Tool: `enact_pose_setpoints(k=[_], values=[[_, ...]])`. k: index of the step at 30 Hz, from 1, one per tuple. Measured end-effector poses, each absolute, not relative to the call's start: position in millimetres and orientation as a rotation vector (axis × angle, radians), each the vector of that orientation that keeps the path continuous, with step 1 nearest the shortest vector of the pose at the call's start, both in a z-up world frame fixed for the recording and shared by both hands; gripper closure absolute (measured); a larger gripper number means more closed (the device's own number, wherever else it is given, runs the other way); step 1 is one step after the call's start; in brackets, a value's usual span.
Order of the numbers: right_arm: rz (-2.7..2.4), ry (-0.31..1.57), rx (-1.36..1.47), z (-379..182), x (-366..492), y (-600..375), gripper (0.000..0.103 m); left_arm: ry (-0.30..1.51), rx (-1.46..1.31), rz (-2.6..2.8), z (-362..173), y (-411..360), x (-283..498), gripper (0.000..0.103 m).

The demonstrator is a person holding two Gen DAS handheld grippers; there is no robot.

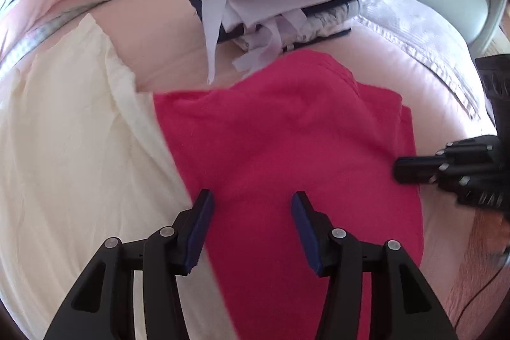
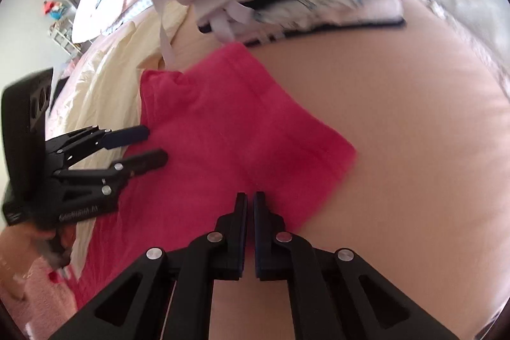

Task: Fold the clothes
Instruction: 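Grasp the magenta edge with the right gripper and fold it toward the left gripper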

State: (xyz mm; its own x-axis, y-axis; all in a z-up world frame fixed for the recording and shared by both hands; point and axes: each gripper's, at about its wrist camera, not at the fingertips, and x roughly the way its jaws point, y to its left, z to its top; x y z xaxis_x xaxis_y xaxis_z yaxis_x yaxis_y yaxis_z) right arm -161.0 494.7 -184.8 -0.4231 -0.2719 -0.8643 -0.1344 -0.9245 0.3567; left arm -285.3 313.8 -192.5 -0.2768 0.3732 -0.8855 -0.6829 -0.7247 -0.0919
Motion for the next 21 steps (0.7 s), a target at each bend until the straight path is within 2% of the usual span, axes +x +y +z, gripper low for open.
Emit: enact_pose_setpoints(k=[2, 4, 5, 6, 8, 11, 13, 18, 21], values=[[-2.458, -0.592, 1.676, -181.1, -150.7, 502.2, 0.103, 0.443, -1.311, 2.012, -189.1, 308.0, -279.2, 0.055], [-2.5, -0.542, 1.668, -166.0, -150.9, 504.2, 0.093, 0.411, -1.273, 2.011, -180.5, 309.2, -284.0, 0.055], [-2.554, -0.501, 1.628, -155.9, -154.4, 503.1, 0.091, 0.388, -1.25, 2.014, -175.8, 310.2, -287.2, 0.055], [-2.6, -0.48, 1.564, -148.4, -161.4, 502.7, 0.09, 0.34, -1.222, 2.036, -171.0, 311.7, -292.3, 0.055], [-2.665, -0.487, 1.492, -141.5, -177.8, 503.6, 0.081, 0.229, -1.183, 2.051, -166.2, 319.5, -303.4, 0.055], [-2.643, -0.546, 1.418, -140.0, -204.1, 501.2, 0.081, 0.177, -1.114, 2.084, -165.2, 336.7, -315.3, 0.055], [-2.63, -0.542, 1.473, -152.9, -214.3, 498.3, 0.081, 0.198, -1.104, 2.128, -167.0, 347.7, -325.9, 0.055], [-2.559, -0.686, 1.52, -178.0, -205.8, 512.3, 0.081, 0.3, -1.229, 2.094, -183.1, 368.5, -352.4, 0.052], [-2.59, -0.661, 1.523, -170.7, -202.3, 517.9, 0.081, 0.253, -1.276, 1.979, -186.4, 365.4, -352.8, 0.052]])
